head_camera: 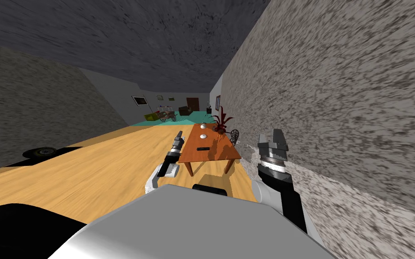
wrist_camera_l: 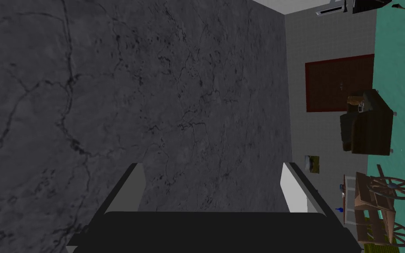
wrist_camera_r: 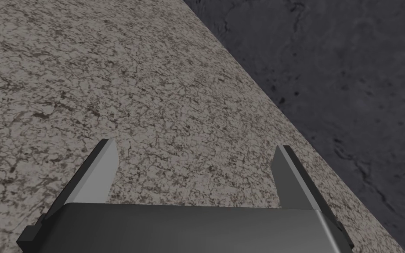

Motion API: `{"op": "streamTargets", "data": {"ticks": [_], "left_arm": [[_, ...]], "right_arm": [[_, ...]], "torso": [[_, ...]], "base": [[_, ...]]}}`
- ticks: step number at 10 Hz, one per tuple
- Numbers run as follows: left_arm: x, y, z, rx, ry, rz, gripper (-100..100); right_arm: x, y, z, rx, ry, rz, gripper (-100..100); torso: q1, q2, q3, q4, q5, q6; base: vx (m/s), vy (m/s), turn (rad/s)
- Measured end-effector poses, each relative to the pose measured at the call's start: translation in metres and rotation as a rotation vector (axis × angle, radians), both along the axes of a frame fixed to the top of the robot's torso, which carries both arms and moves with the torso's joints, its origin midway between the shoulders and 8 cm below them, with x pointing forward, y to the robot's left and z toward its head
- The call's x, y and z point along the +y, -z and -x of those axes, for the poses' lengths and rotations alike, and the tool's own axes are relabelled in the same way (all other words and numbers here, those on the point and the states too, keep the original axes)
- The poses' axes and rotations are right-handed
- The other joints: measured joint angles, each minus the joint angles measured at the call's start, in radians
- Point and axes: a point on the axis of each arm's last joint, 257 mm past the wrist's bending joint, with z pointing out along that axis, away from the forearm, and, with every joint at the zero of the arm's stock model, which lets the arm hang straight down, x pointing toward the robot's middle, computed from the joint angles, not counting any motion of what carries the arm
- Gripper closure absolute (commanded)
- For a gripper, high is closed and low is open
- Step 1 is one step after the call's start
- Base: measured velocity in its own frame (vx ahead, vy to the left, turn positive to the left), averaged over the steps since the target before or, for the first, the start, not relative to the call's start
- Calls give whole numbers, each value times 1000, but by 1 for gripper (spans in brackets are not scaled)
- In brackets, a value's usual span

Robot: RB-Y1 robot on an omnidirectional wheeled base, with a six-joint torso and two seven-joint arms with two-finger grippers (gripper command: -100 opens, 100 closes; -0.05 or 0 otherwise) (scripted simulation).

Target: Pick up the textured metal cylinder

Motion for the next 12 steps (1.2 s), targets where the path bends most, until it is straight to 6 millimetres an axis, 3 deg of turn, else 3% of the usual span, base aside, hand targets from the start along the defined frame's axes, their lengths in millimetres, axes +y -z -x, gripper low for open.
{"op": "streamTargets", "data": {"ticks": [6, 12], "left_arm": [[21, 66, -47, 198, -34, 8, -100], [45, 117, -75, 374, -78, 30, -100]], "right_arm": [[0, 0, 0, 0, 0, 0, 0], [0, 0, 0, 0, 0, 0, 0]], "torso": [[-1, 0, 0, 0, 0, 0], [-1, 0, 0, 0, 0, 0]], "base": [[13, -8, -61], [13, -13, -59]]}}
